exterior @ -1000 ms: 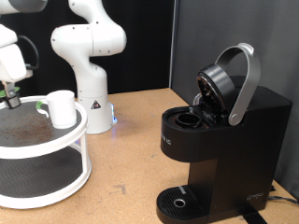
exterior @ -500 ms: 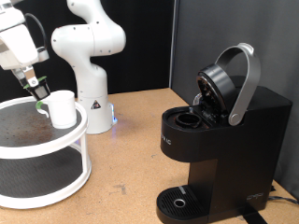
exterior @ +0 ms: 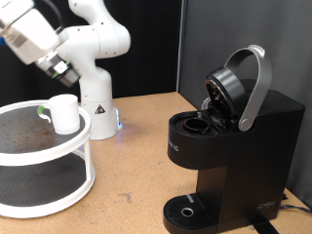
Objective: Make a cup of coffee with the keurig machine
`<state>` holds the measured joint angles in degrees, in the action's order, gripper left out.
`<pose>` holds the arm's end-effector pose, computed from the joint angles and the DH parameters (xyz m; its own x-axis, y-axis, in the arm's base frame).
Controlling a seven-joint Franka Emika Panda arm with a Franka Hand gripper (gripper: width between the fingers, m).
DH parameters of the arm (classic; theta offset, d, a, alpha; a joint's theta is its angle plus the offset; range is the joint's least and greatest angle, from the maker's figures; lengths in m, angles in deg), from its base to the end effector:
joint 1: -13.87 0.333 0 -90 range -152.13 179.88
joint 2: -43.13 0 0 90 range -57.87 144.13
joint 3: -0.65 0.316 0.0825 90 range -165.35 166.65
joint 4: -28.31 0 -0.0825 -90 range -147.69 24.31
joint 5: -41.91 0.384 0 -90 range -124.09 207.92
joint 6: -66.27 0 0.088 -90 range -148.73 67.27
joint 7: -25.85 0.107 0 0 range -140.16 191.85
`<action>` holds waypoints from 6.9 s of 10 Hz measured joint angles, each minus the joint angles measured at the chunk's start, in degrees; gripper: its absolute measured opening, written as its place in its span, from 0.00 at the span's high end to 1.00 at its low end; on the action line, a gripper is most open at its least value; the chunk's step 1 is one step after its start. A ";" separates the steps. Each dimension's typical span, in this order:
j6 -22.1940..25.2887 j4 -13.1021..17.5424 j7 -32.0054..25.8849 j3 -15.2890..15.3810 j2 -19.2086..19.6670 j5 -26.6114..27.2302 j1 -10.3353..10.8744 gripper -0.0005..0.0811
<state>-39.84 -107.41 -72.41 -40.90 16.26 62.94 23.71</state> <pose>0.3650 -0.2095 0.4588 0.3852 0.6909 0.6117 0.9054 -0.4112 -0.1057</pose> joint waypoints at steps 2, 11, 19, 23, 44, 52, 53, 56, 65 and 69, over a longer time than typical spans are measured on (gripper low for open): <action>-0.01 1.63 4.61 1.65 0.40 3.78 1.68 0.41; -0.26 6.88 20.12 5.77 6.42 18.00 5.89 0.41; -12.14 7.16 29.61 15.62 7.91 16.42 6.91 0.41; -13.18 7.62 33.81 20.64 10.41 14.82 7.45 0.41; -28.01 1.42 33.60 28.02 19.54 11.23 8.19 0.41; -27.15 1.66 33.84 28.08 20.51 12.53 8.17 0.01; -25.58 2.02 32.28 27.87 20.10 14.05 8.15 0.01; -19.85 2.60 29.23 26.67 16.82 16.19 7.87 0.01; -18.24 2.03 34.45 27.64 17.04 10.54 7.87 0.01; -20.24 1.78 34.26 28.56 18.67 11.57 8.12 0.01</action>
<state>-60.08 -105.63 -38.15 -12.34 34.93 74.51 31.83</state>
